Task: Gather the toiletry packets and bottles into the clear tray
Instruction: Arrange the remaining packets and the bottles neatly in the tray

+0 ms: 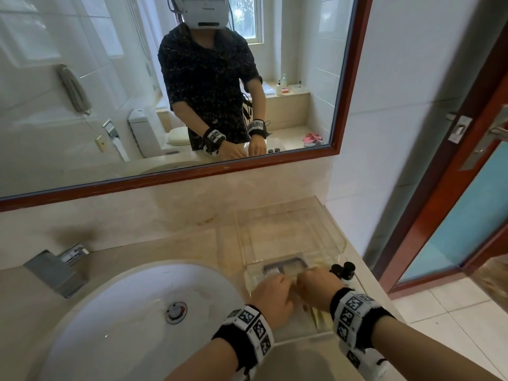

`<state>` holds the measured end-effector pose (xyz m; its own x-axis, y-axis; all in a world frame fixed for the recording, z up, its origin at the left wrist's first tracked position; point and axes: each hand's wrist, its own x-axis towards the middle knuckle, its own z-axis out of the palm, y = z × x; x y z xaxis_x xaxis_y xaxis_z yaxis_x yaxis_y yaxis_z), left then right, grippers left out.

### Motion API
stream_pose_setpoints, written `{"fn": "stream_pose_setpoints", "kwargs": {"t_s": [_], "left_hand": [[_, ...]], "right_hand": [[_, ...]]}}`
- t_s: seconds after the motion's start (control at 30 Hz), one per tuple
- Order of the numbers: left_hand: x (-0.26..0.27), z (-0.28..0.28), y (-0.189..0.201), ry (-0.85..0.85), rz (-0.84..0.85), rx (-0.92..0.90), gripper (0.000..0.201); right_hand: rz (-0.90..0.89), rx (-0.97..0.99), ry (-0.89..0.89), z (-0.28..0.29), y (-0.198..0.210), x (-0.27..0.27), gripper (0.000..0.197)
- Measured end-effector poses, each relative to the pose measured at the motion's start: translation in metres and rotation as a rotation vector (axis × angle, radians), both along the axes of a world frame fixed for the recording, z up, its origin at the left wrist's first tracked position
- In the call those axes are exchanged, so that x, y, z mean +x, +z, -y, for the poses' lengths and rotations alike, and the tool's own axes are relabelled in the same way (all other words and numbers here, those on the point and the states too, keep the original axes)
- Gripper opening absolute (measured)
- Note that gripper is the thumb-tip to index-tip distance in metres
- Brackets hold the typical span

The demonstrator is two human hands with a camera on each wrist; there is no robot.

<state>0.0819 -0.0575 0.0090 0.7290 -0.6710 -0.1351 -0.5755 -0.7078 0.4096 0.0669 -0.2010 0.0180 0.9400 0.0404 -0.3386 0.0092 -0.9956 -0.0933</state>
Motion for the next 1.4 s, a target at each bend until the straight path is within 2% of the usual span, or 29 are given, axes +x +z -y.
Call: {"fn": "stream_pose_setpoints", "kwargs": {"t_s": [0.1,0.23,0.27,0.33,0.4,0.63,0.8,0.9,1.03,1.2,1.4], "left_hand": [[-0.020,0.013,-0.013,0.037,-0.106,0.174,0.040],[-0.037,0.019,-0.020,0.100,-0.010,0.276,0.045],[-0.038,0.018,-0.020,0.127,0.001,0.259,0.046],[-0.038,0.016,-0.021,0.176,-0.007,0.220,0.049],[-0.038,0.015,-0.021,0.190,-0.012,0.207,0.053],[-0.038,0.026,-0.020,0.202,0.008,0.180,0.041],[-0.038,0.029,-0.024,0.232,0.040,0.150,0.054],[-0.036,0.031,-0.026,0.254,0.041,0.178,0.043],[-0.037,0.034,-0.027,0.242,0.041,0.211,0.036],[-0.037,0.028,-0.030,0.266,0.030,0.129,0.037],[-0.041,0.027,-0.031,0.195,0.069,-0.006,0.029]], "right_hand": [[0.000,0.036,-0.033,0.001,-0.013,-0.014,0.023],[0.180,0.141,-0.069,0.009,-0.036,-0.029,0.021],[0.245,0.134,-0.055,0.011,-0.041,-0.032,0.021],[0.267,0.135,-0.088,0.017,-0.051,-0.038,0.023],[0.314,0.108,-0.104,0.018,-0.055,-0.042,0.017],[0.376,0.166,-0.089,0.023,-0.060,-0.048,0.022],[0.477,0.272,-0.086,0.027,-0.062,-0.051,0.007],[0.573,0.385,-0.069,0.026,-0.058,-0.053,0.022],[0.671,0.475,-0.087,0.023,-0.051,-0.058,0.025],[0.814,0.402,-0.099,0.032,-0.053,-0.059,0.023],[0.890,0.278,-0.400,0.045,-0.058,-0.070,0.029]]}}
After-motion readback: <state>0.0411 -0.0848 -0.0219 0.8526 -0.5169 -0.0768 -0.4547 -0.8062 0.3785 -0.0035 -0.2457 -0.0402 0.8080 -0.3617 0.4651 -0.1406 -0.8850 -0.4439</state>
